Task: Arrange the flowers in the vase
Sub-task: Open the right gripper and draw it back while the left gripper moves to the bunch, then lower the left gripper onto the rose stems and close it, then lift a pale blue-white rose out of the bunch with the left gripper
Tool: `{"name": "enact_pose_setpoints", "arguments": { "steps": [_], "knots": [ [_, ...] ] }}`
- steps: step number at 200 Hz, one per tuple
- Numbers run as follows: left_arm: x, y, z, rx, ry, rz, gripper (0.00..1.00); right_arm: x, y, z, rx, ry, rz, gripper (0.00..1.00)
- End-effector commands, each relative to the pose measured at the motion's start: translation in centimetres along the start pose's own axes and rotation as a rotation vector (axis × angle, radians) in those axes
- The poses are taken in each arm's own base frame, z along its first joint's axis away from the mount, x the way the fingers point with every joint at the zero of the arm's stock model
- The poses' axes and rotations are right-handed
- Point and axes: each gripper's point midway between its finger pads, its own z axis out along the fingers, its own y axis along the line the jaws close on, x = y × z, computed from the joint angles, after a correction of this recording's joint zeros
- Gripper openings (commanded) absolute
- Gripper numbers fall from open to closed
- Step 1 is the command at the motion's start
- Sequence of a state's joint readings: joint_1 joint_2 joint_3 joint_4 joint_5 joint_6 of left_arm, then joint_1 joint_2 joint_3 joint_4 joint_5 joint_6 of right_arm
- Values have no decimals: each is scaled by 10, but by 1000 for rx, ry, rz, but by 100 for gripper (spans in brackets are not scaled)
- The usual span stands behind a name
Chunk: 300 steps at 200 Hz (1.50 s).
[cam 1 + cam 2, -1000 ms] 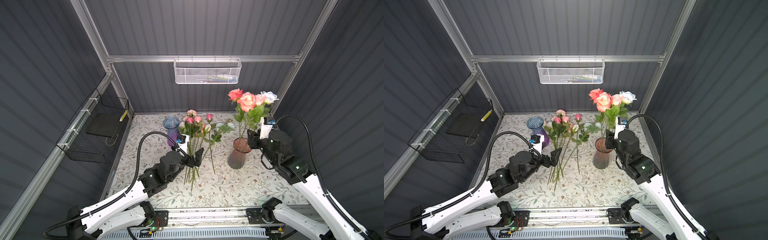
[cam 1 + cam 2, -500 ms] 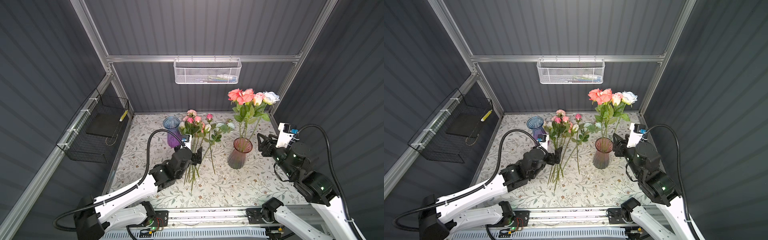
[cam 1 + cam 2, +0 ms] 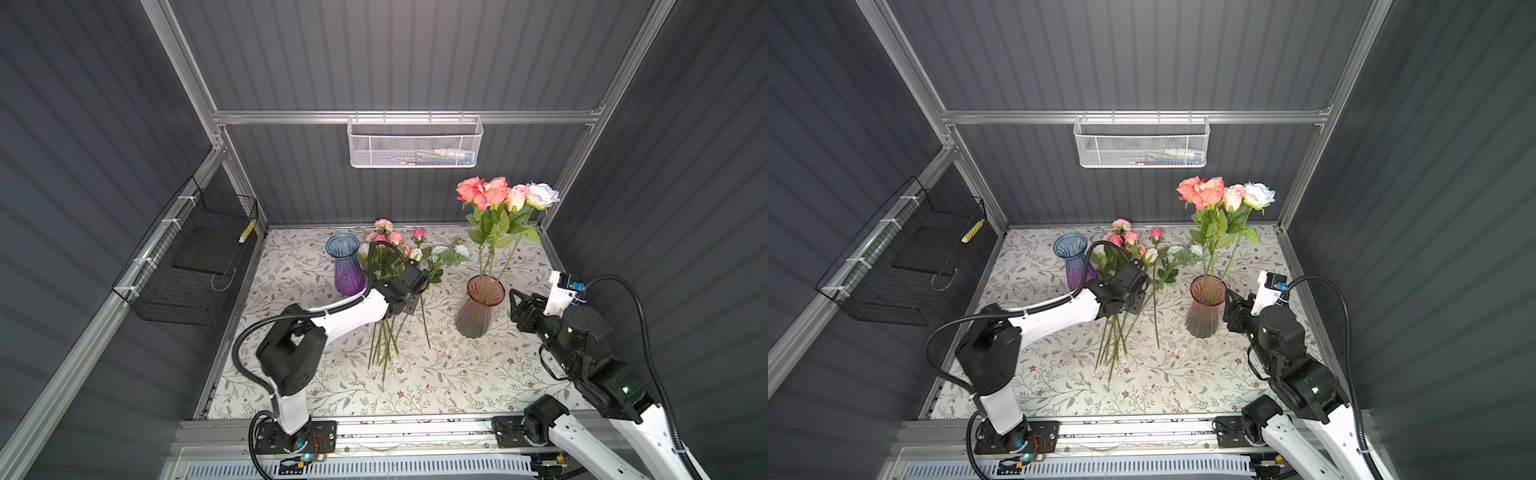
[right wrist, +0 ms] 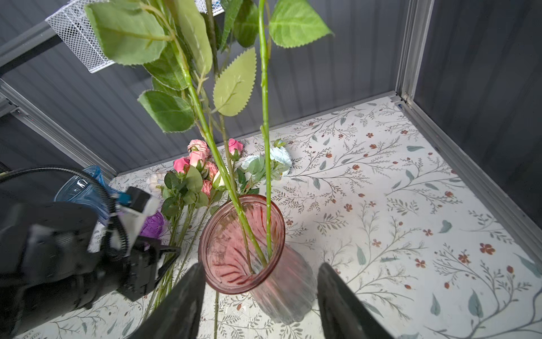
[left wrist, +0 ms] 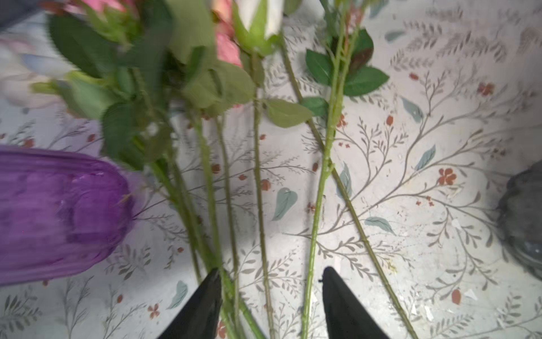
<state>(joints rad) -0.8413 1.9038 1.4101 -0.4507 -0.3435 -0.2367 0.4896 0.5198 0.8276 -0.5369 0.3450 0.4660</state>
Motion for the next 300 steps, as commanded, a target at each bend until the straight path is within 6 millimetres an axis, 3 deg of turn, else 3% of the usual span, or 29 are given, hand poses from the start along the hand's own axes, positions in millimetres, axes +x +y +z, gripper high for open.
{"name": "enact_pose_setpoints", "arguments": {
  "steps": [1,27,62,92,124,148,192,254,300],
  "knots": [
    [17,-18,13,80,140,175,58,-5,-7,-5,31,-21,19,63],
    [20,-29,28,115,197,231,57,-2,-8,-6,21,-21,25,64],
    [27,-24,51,72,265,227,46,-2,-15,-10,46,-37,14,65],
    [30,-17,63,42,276,181,44,-1,-15,-12,45,-39,8,65],
    [33,-16,68,74,282,144,30,0,-16,-12,44,-36,14,65],
    [28,-20,61,107,266,119,18,0,-16,-13,42,-38,20,65],
    [-5,-27,35,229,177,17,0,-9,-16,-19,41,-68,31,67],
    [-17,-25,24,277,134,-38,0,-9,-17,-21,42,-67,39,68],
    [-51,-20,-11,299,3,-152,0,-14,-15,-26,27,-79,52,68]
  ]
}}
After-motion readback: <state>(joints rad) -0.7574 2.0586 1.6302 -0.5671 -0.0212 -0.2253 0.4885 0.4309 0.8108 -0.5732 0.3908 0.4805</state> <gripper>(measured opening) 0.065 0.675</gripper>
